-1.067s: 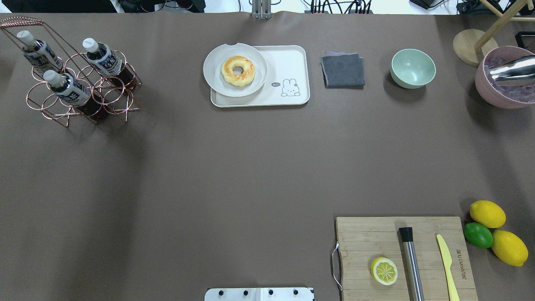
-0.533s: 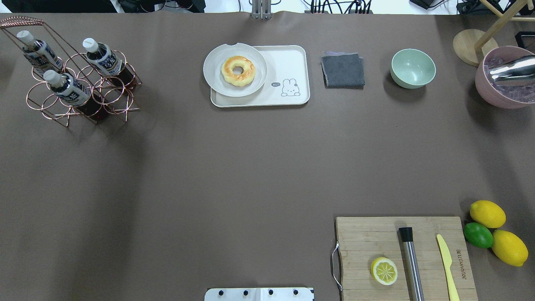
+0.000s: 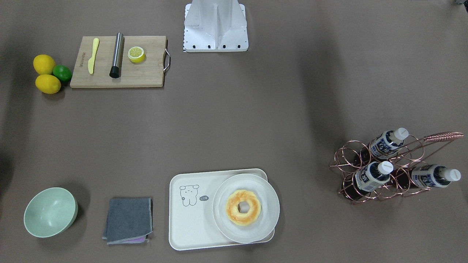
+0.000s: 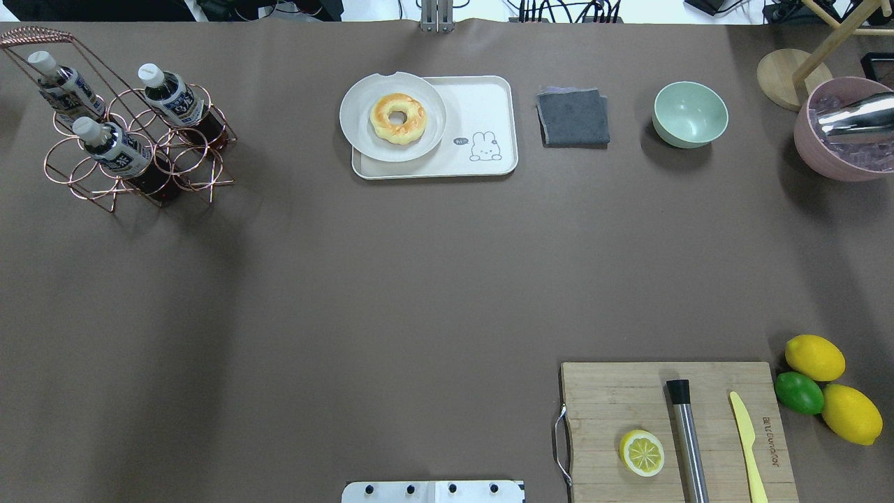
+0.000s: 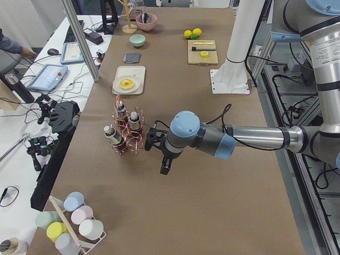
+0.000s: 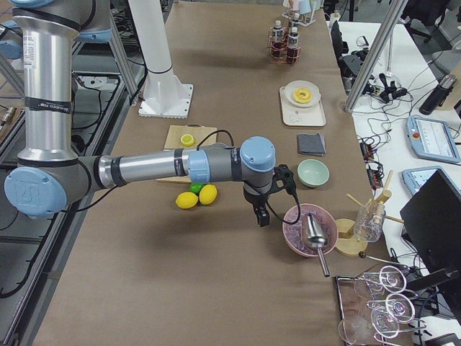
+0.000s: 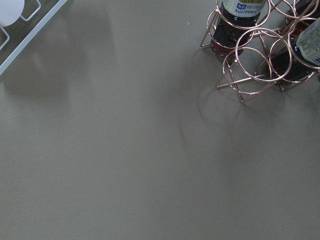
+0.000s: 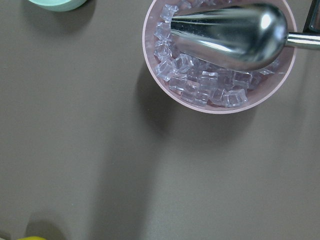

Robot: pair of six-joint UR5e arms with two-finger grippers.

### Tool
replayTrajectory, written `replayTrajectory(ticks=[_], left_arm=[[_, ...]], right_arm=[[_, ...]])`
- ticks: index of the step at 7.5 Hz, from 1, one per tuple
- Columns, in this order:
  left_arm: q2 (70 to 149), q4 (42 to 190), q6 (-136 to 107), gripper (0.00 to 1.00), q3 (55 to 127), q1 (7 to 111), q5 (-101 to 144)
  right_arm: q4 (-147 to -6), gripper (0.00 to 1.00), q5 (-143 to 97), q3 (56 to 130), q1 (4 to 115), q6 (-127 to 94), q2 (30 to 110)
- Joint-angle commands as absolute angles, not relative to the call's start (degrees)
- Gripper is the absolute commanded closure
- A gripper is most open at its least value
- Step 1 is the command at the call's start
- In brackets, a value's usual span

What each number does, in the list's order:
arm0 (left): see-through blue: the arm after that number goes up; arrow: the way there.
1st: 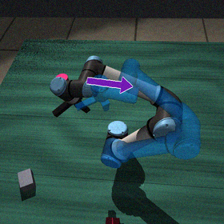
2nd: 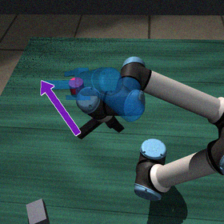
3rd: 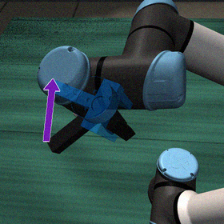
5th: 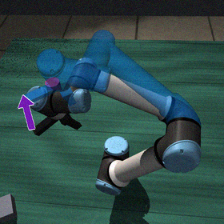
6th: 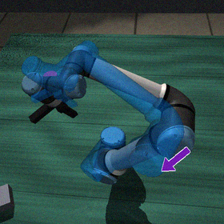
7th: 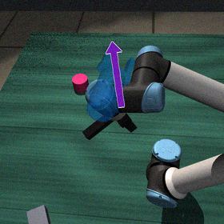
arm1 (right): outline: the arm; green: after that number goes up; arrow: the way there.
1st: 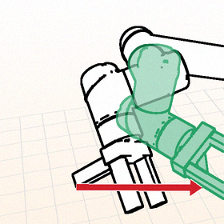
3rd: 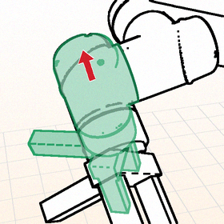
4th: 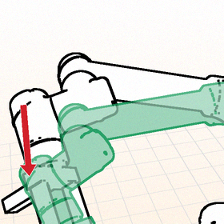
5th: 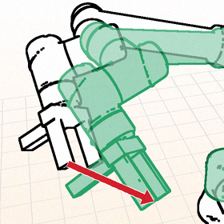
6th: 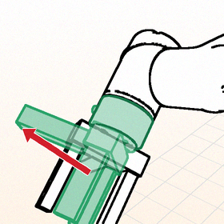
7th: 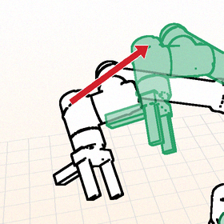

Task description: Place tea on tray

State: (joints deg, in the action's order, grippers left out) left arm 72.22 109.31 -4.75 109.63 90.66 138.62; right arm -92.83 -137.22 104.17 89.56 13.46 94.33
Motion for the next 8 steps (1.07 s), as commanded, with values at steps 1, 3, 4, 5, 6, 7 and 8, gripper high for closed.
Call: replayTrajectory(ticks=[1, 3, 4, 5, 6, 7, 8], left_arm=[[72.25, 109.77, -7.01, 0.03, 111.08, 90.7, 138.6], [73.03, 112.4, -14.74, 0.03, 112.24, 90.18, 138.17], [75.73, 112.41, -19.81, 0.03, 112.58, 88.7, 137.99], [78.98, 112.41, -24.82, 0.03, 112.85, 86.42, 137.81], [81.1, 112.41, -29.22, 0.03, 113.63, 83.35, 134.85], [83.56, 112.33, -36.14, 0.03, 115.03, 77.23, 129.34], [86.02, 112.15, -39.86, 0.03, 114.96, 73.25, 126.24]], right_arm=[[-92.73, 0.0, -139.64, 103.8, 89.56, 13.27, 94.92], [-92.55, 0.0, -140.01, 103.62, 89.47, 13.36, 94.92], [-92.64, 0.0, -140.1, 103.62, 89.47, 13.36, 95.01], [-92.64, 0.0, -140.1, 103.62, 89.3, 13.53, 95.01], [-92.55, 0.0, -140.1, 103.62, 88.69, 13.62, 95.01], [-92.46, 0.0, -140.01, 103.62, 88.33, 13.97, 95.01], [-92.37, 0.0, -139.92, 103.71, 88.33, 13.89, 94.84]])
